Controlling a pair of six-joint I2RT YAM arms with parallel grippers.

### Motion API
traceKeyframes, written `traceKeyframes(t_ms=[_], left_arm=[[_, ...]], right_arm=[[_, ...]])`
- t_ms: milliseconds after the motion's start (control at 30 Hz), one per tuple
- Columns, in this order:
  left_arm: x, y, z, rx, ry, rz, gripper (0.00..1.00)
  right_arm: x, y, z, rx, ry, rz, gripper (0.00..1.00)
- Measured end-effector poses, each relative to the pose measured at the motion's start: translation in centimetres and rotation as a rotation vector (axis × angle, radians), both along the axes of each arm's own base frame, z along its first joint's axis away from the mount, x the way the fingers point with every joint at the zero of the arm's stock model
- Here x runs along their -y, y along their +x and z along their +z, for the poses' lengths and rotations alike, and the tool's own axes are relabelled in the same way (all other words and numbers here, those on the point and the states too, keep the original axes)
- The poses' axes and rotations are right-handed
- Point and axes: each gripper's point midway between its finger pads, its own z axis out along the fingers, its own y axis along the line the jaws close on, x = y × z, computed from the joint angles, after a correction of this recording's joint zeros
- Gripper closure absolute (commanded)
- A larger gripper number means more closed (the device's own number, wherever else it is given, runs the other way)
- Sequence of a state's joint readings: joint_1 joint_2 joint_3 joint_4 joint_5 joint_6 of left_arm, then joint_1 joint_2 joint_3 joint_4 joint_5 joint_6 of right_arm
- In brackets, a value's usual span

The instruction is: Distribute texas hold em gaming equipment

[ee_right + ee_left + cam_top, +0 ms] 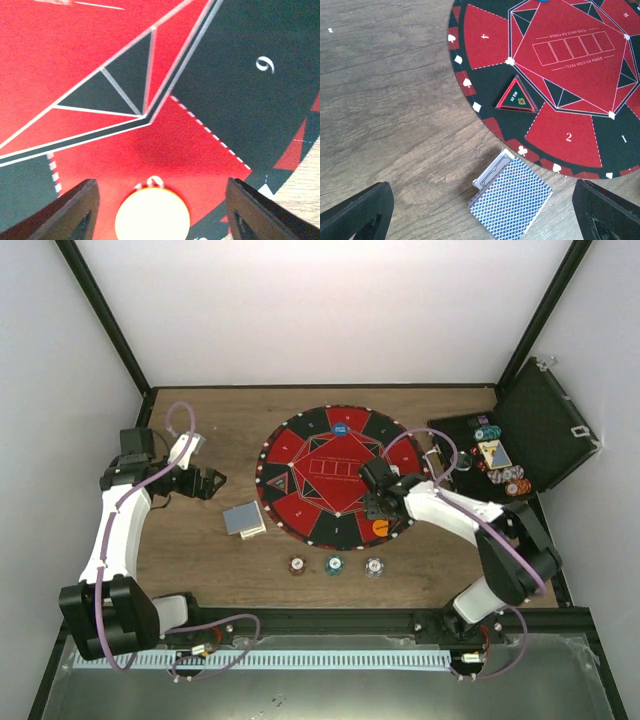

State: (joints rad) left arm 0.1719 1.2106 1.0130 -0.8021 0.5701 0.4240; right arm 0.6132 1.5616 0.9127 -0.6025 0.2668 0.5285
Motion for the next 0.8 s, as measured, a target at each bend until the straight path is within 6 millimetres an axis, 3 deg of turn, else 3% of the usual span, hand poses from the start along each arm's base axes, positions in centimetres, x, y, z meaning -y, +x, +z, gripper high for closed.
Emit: traceKeyframes(t_ms=[133, 400, 800], left_arm=[[0.0, 0.0, 0.0, 0.000, 0.001, 0.000, 0.00], [-0.1, 0.2, 0.4, 0.011, 0.004, 0.001, 0.00], [-0.1, 0.2, 0.5, 0.013, 0.009, 0.001, 0.00]], right_arm=[[-1.1, -1.7, 1.3, 0.019, 0.071, 0.014, 0.25], [0.4, -6.6, -2.8, -0.120, 0.065, -0.020, 0.31], [-0.2, -5.3, -3.0, -0.108, 0.046, -0.042, 0.46]])
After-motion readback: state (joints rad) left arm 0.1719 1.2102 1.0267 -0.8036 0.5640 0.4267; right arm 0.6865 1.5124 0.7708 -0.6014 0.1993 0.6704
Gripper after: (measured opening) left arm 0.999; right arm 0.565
